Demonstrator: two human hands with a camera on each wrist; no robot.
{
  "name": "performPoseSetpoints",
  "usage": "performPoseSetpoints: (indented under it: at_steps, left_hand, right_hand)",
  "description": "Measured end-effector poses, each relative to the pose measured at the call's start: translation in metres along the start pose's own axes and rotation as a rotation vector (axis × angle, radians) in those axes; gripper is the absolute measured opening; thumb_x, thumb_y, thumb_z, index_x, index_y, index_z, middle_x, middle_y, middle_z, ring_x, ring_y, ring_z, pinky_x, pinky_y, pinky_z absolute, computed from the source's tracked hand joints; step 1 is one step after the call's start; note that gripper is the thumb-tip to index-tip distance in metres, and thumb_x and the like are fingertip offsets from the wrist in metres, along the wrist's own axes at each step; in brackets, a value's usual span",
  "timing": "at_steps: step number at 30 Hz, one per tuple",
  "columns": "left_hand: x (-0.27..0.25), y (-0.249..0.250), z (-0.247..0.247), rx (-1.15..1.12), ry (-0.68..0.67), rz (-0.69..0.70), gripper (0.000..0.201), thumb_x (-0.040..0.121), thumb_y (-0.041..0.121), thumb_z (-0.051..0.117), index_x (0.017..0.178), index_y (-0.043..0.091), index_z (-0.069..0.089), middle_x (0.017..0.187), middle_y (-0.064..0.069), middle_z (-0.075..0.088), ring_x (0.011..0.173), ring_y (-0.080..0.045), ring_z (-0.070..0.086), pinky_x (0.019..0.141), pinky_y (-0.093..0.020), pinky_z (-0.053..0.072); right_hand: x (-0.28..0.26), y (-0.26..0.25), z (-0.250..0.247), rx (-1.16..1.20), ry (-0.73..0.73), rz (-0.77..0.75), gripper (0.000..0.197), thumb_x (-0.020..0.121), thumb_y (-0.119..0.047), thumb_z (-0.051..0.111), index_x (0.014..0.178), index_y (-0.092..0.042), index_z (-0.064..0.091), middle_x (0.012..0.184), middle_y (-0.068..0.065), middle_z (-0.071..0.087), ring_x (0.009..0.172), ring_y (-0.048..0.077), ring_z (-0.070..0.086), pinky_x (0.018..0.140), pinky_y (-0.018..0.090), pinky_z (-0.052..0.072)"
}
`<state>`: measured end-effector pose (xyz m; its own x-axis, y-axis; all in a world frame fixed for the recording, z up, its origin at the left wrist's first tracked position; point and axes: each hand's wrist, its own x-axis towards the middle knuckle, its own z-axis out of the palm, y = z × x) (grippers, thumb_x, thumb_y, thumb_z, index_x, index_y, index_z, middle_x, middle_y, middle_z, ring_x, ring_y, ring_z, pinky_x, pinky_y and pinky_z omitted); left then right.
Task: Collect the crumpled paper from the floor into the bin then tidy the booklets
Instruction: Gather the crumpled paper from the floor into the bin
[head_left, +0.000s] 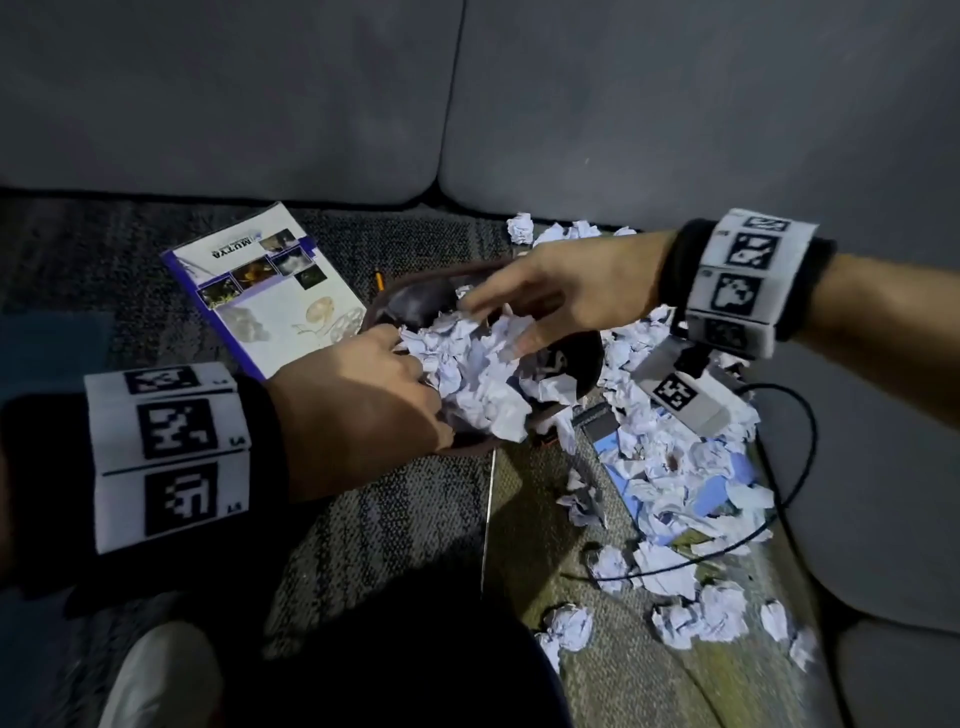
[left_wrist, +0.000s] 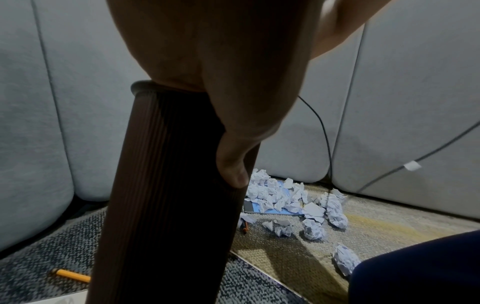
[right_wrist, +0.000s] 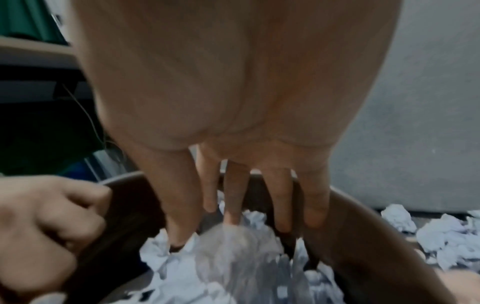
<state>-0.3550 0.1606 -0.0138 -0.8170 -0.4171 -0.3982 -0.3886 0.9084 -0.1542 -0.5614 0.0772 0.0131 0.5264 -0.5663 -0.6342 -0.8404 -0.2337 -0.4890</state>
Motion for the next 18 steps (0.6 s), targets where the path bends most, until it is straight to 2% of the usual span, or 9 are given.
performPoseSetpoints:
  at_steps: [3, 5, 7, 8, 10, 11, 14, 16, 18]
  left_hand:
    - [0.0, -0.001, 0.003, -0.008, -0.014, -0.015, 0.024, 0.095, 0.019, 0.039, 0.116, 0.03, 0.047, 0.113, 0.007, 0.059, 0.106, -0.02, 0.053, 0.087, -0.035, 0.03]
    - [0.0, -0.003, 0.006, 0.001, -0.012, -0.016, 0.027, 0.095, 0.018, 0.04, 0.118, 0.031, 0.046, 0.113, 0.007, 0.059, 0.107, -0.02, 0.053, 0.085, -0.035, 0.029]
    - [0.001, -0.005, 0.008, 0.012, -0.002, -0.02, 0.026, 0.094, 0.018, 0.041, 0.116, 0.031, 0.046, 0.112, 0.007, 0.059, 0.106, -0.02, 0.053, 0.081, -0.035, 0.026]
    - [0.001, -0.004, 0.008, 0.009, -0.012, -0.02, 0.024, 0.094, 0.018, 0.042, 0.115, 0.03, 0.047, 0.111, 0.006, 0.06, 0.105, -0.02, 0.053, 0.079, -0.034, 0.024]
    - [0.004, -0.002, 0.008, 0.021, -0.037, -0.013, 0.023, 0.093, 0.018, 0.044, 0.114, 0.029, 0.048, 0.11, 0.005, 0.06, 0.104, -0.021, 0.054, 0.08, -0.035, 0.024]
    - [0.004, -0.002, 0.006, 0.031, -0.041, -0.014, 0.023, 0.093, 0.018, 0.043, 0.113, 0.028, 0.049, 0.109, 0.004, 0.06, 0.103, -0.022, 0.054, 0.081, -0.035, 0.026]
    - [0.005, 0.002, 0.004, 0.038, -0.024, 0.022, 0.021, 0.094, 0.018, 0.04, 0.111, 0.026, 0.049, 0.11, 0.004, 0.06, 0.104, -0.022, 0.055, 0.08, -0.033, 0.025]
    - [0.008, 0.001, 0.003, 0.024, 0.0, 0.015, 0.022, 0.094, 0.02, 0.038, 0.113, 0.026, 0.049, 0.11, 0.005, 0.061, 0.104, -0.02, 0.055, 0.084, -0.032, 0.029]
    - [0.005, -0.003, 0.007, -0.018, 0.085, 0.015, 0.024, 0.092, 0.022, 0.034, 0.108, 0.028, 0.052, 0.104, 0.006, 0.063, 0.099, -0.019, 0.059, 0.084, -0.034, 0.035]
  right_hand:
    - [-0.022, -0.009, -0.005, -0.072, 0.047, -0.005, 0.034, 0.091, -0.041, 0.057, 0.122, -0.029, 0.065, 0.114, -0.016, 0.068, 0.105, 0.001, 0.063, 0.099, 0.028, 0.049]
    - [-0.03, -0.019, 0.0, -0.067, -0.082, -0.01, 0.047, 0.09, -0.057, 0.045, 0.115, -0.025, 0.069, 0.107, -0.01, 0.072, 0.102, 0.011, 0.066, 0.098, 0.039, 0.05]
    - [-0.025, -0.019, 0.013, -0.126, -0.266, 0.034, 0.061, 0.089, -0.067, 0.036, 0.115, -0.022, 0.067, 0.118, -0.002, 0.068, 0.109, 0.015, 0.062, 0.105, 0.038, 0.043]
    - [-0.018, -0.016, 0.026, -0.226, -0.346, -0.022, 0.059, 0.09, -0.066, 0.032, 0.118, -0.025, 0.063, 0.123, -0.006, 0.064, 0.111, 0.007, 0.058, 0.108, 0.031, 0.037]
    - [-0.001, -0.024, 0.041, -0.424, -0.414, -0.129, 0.047, 0.101, -0.042, 0.033, 0.132, -0.014, 0.053, 0.123, -0.012, 0.058, 0.099, -0.005, 0.053, 0.098, 0.013, 0.03]
    - [0.009, -0.024, 0.052, -0.502, -0.36, -0.17, 0.04, 0.103, -0.025, 0.036, 0.133, -0.003, 0.051, 0.125, 0.0, 0.059, 0.104, 0.007, 0.055, 0.096, 0.011, 0.032]
    - [0.019, -0.012, 0.066, -0.49, -0.385, -0.209, 0.032, 0.096, 0.0, 0.044, 0.126, 0.01, 0.052, 0.13, 0.025, 0.054, 0.125, 0.03, 0.048, 0.109, 0.037, 0.034]
    - [0.021, -0.001, 0.062, -0.453, -0.361, -0.241, 0.023, 0.088, 0.004, 0.056, 0.108, 0.013, 0.063, 0.109, 0.028, 0.064, 0.107, 0.037, 0.059, 0.096, 0.046, 0.047]
    - [0.013, -0.003, 0.051, -0.309, -0.28, -0.228, 0.019, 0.087, -0.004, 0.058, 0.098, 0.007, 0.068, 0.091, 0.018, 0.07, 0.081, 0.028, 0.065, 0.077, 0.037, 0.056]
